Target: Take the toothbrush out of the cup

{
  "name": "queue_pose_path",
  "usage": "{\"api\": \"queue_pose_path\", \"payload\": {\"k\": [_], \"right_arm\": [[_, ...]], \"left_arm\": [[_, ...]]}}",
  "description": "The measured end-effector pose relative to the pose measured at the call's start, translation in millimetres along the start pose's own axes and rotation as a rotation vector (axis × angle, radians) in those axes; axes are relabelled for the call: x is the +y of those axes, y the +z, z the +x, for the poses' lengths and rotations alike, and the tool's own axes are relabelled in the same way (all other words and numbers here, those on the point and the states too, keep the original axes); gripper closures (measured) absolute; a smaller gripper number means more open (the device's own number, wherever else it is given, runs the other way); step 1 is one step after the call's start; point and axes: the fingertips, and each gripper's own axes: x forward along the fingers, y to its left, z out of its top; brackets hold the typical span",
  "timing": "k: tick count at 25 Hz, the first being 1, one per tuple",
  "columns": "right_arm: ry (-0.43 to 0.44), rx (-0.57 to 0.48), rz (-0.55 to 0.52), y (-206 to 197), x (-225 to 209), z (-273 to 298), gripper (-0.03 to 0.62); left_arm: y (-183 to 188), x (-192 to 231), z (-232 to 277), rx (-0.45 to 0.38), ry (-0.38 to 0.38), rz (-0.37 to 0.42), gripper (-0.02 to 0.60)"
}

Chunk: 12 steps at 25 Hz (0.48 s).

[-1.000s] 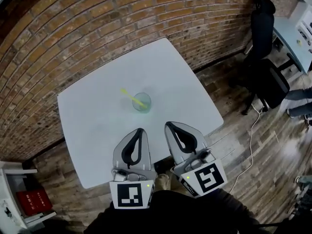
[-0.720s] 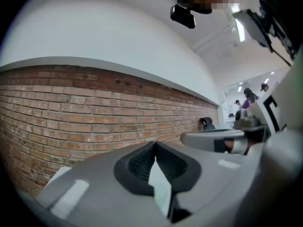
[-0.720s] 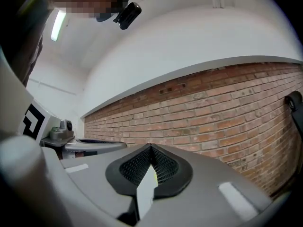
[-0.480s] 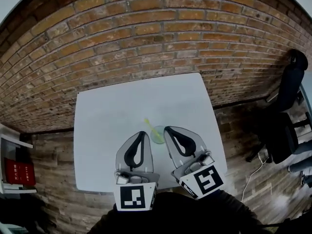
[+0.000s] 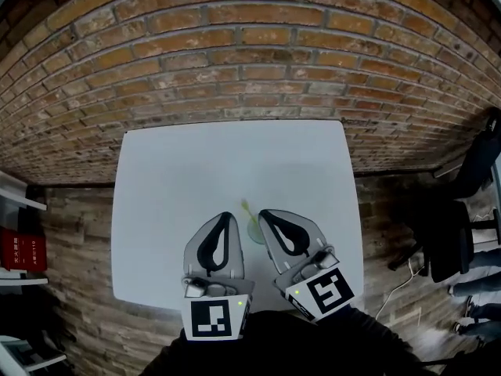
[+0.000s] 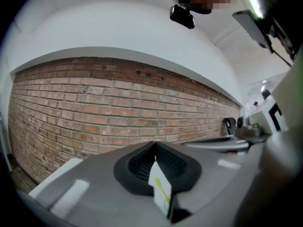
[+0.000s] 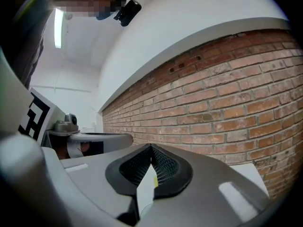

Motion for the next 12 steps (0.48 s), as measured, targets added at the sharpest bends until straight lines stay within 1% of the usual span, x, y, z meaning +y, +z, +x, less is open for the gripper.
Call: {"api": "queue_pose_path", "payload": {"k": [3,8,12], "right_arm": [[0.015,0.044,0.017,-17,0,7,0.588],[0.035,0.114,0.038,-47,2,15,0.531],[0.017,0.16,0.031,-63,0,19,0.488]], "left_arm": [[-15,3,5,0.045,0.003,-0.028,0.574],[-46,5,6,0.129,0.01,-0.06,0.574],[-59,11,3,0.158,0.03,-0.076,0.574]]}}
